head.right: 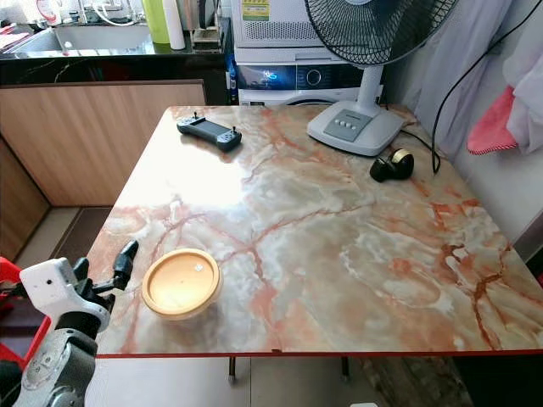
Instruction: Restocking fridge
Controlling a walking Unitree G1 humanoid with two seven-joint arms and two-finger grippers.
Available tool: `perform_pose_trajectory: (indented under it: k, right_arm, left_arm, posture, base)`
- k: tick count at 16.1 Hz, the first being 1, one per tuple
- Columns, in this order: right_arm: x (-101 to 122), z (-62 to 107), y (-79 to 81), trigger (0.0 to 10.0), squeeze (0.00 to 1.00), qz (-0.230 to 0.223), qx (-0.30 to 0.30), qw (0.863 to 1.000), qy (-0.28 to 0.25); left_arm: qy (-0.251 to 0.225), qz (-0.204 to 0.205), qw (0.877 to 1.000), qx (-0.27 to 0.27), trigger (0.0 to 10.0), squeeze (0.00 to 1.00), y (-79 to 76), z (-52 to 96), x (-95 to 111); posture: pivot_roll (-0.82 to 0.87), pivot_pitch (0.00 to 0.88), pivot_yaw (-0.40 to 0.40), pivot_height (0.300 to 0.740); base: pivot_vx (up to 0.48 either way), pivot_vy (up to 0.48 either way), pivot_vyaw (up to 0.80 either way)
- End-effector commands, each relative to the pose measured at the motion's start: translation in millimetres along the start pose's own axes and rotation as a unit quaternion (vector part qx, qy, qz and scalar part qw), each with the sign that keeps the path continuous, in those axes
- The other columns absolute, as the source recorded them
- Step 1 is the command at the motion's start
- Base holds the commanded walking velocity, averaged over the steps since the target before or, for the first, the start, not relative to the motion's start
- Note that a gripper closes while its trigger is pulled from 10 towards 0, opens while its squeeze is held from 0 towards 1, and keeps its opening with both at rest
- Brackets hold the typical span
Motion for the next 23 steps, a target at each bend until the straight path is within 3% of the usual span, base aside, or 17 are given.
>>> perform_pose_trajectory:
  k: [1, 2, 8, 9, 10, 13, 23]
  right_arm:
    - [-1.2, 0.2, -1.4, 10.0, 0.0, 0.006, -0.001, 1.0, 0.004]
    - [-0.9, 0.2, -1.6, 10.0, 0.0, 0.008, -0.001, 1.0, 0.004]
    - [0.6, 0.2, -3.3, 10.0, 0.0, 0.018, -0.003, 1.0, 0.002]
    - [0.8, 0.2, -3.6, 10.0, 0.0, 0.022, -0.003, 1.0, 0.002]
    - [0.9, 0.3, -4.0, 10.0, 0.0, 0.023, -0.003, 1.0, 0.002]
    - [1.2, 0.4, -5.2, 10.0, 0.0, 0.026, -0.003, 1.0, 0.002]
    - [2.8, 0.5, -7.1, 10.0, 0.0, 0.042, -0.002, 0.999, 0.002]
  left_arm:
    - [0.019, 0.001, 1.0, -0.023, 10.0, 0.0, -4.7, 0.0, -7.1]
    - [0.04, 0.01, 0.998, -0.041, 10.0, 1.0, -7.6, -1.6, -17.5]
    - [0.048, 0.05, 0.995, -0.069, 10.0, 1.0, -12.1, -6.7, -21.9]
    - [0.048, 0.057, 0.995, -0.071, 10.0, 0.91, -11.2, -7.5, -21.6]
    - [0.046, 0.064, 0.994, -0.072, 10.0, 0.0, -11.4, -8.0, -20.8]
    - [0.043, 0.111, 0.988, -0.097, 10.0, 0.0, -19.8, -5.8, -18.4]
    - [0.075, 0.114, 0.985, -0.103, 10.0, 0.0, -9.5, 1.6, -29.2]
  posture:
    - [0.1, 0.0, -0.023, 0.74]
    - [0.09, 0.0, -0.024, 0.74]
    - [0.07, 0.0, -0.029, 0.74]
    - [0.07, 0.0, -0.03, 0.74]
    - [0.07, 0.0, -0.033, 0.74]
    - [0.07, 0.0, -0.035, 0.74]
    - [0.08, 0.0, -0.051, 0.74]
  base:
    - [0.0, 0.0, 0.0]
    - [0.0, 0.0, 0.0]
    - [0.0, 0.0, 0.0]
    - [0.0, 0.0, 0.0]
    - [0.0, 0.0, 0.0]
    - [0.0, 0.0, 0.0]
    - [0.0, 0.0, 0.0]
Point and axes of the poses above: a point about 5 cm out from each wrist's last joint towards the gripper, its own z axis pointing back from the gripper into the wrist, its own x axis along the axis of the wrist's last joint, y = z × x, the point moved 4 cm from there along -z, pointing out of the wrist towards the gripper, and after that the axes turned 4 degrees about -z, right-handed, at the moved point
